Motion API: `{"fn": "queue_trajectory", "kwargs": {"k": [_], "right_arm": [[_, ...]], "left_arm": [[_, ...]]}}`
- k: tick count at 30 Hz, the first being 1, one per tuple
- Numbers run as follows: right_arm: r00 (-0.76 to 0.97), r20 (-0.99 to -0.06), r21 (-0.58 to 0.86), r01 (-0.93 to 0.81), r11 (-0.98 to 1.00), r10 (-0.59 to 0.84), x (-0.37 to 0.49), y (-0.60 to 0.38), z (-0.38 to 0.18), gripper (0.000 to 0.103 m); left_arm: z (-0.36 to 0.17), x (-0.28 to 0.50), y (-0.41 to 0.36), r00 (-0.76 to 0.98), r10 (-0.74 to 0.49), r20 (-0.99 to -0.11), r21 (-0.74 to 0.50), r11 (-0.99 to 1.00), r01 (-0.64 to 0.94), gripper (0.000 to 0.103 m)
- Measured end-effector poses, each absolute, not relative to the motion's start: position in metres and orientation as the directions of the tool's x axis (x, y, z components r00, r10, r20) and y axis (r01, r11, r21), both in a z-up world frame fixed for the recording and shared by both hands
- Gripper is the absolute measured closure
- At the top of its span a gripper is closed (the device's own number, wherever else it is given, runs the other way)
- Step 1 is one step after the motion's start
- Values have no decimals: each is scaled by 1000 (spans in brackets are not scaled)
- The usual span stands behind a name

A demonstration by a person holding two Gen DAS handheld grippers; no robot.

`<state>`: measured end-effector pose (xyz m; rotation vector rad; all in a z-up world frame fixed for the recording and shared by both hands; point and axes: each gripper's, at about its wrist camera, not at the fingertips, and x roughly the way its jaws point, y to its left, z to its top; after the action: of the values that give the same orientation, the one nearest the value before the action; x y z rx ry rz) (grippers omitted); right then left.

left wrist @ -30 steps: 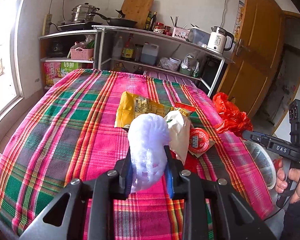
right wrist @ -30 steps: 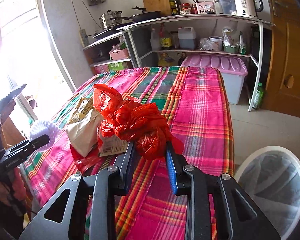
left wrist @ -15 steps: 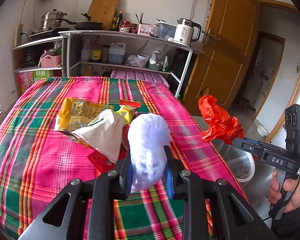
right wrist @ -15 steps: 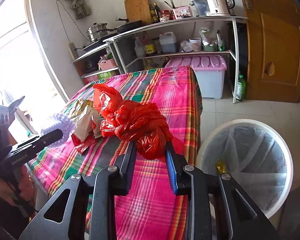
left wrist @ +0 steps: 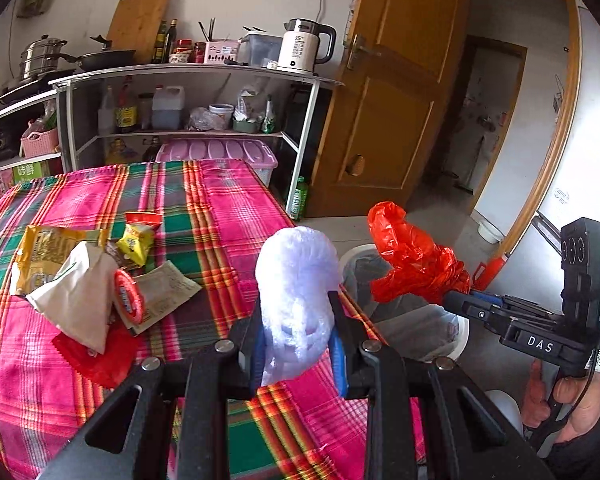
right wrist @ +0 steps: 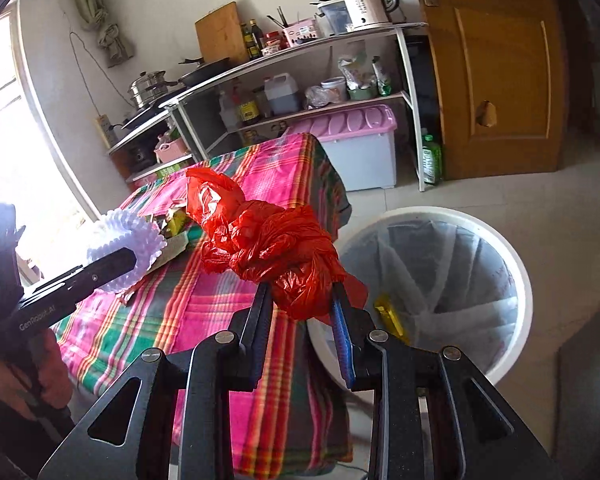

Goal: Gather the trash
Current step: 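Carry the net and red bag over the bin and open both tools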

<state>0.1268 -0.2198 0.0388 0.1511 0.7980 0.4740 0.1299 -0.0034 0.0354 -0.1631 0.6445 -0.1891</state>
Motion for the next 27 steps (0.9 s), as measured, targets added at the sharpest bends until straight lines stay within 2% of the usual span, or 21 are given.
{"fn": "queue_trajectory", "kwargs": {"k": [15, 27], "right_arm": [[641, -700, 258, -183, 949, 314, 132, -276, 20, 73], [621, -735, 263, -109, 959, 273, 141, -306, -2, 73]], "left_arm": [[19, 172, -90, 720, -361, -593, -220, 933, 287, 75], [2, 197, -131, 660, -406, -632, -231, 912, 340, 73]]}}
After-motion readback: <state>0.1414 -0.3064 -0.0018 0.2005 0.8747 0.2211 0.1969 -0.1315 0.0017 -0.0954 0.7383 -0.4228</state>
